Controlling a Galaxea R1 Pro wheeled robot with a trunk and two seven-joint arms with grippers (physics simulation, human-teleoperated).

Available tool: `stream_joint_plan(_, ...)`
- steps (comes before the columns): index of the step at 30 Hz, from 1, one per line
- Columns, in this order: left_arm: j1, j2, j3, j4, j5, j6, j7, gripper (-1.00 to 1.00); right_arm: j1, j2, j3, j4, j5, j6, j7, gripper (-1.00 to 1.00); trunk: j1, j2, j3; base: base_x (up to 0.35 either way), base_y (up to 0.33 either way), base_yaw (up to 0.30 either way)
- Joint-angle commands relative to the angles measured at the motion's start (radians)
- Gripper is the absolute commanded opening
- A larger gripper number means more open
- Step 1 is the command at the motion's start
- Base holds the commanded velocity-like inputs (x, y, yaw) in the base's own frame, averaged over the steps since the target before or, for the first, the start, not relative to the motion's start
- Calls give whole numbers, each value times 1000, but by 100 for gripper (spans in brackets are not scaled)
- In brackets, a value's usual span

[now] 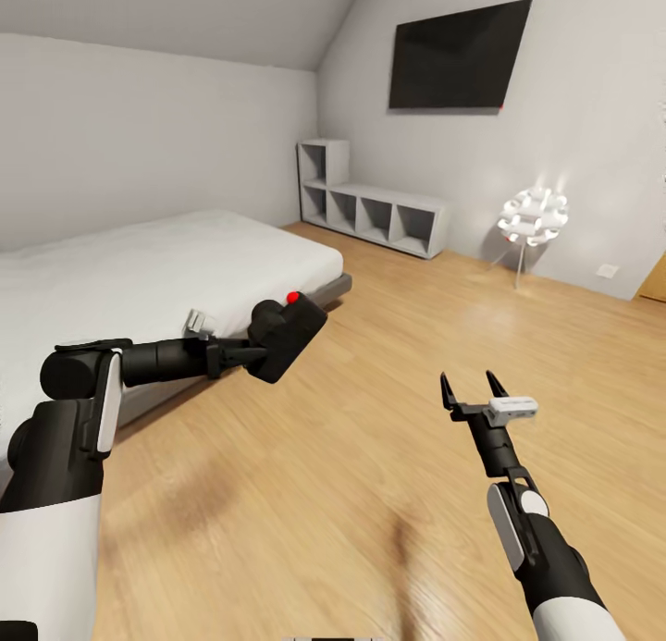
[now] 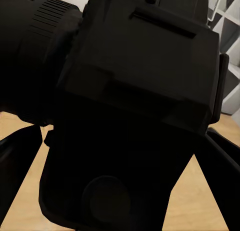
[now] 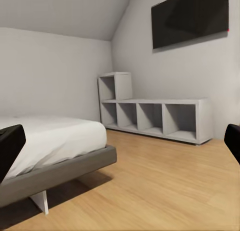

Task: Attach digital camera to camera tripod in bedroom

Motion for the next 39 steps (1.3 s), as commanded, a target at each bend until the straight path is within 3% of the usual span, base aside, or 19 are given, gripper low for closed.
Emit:
stream_joint_plan(1, -1, 0, 0, -1, -7, 10, -8, -100, 0, 0, -1, 4, -10, -1, 10, 100, -1, 0, 3, 0, 0, 0)
stream_joint_plan(5, -1, -1, -19, -2, -7, 10, -8, -100, -1, 0, -1, 13, -10, -3, 10, 100, -2, 1, 19, 0, 0, 0)
stream_joint_plan(12, -1, -3, -82, -5, -7, 10, -8, -100, 0, 0, -1, 18, -10, -5, 10, 100, -6, 3, 46, 0, 0, 0)
stream_joint_plan(19, -1, -28, -146, -7, -7, 10, -6, -100, 0, 0, -1, 20, -10, -5, 9, 100, -9, 4, 73, 0, 0, 0)
stream_joint_plan(39, -1, -36, -184, -8, -7, 10, -5, -100, 0, 0, -1, 21, -10, -3, 9, 100, -18, 9, 150, 0, 0, 0)
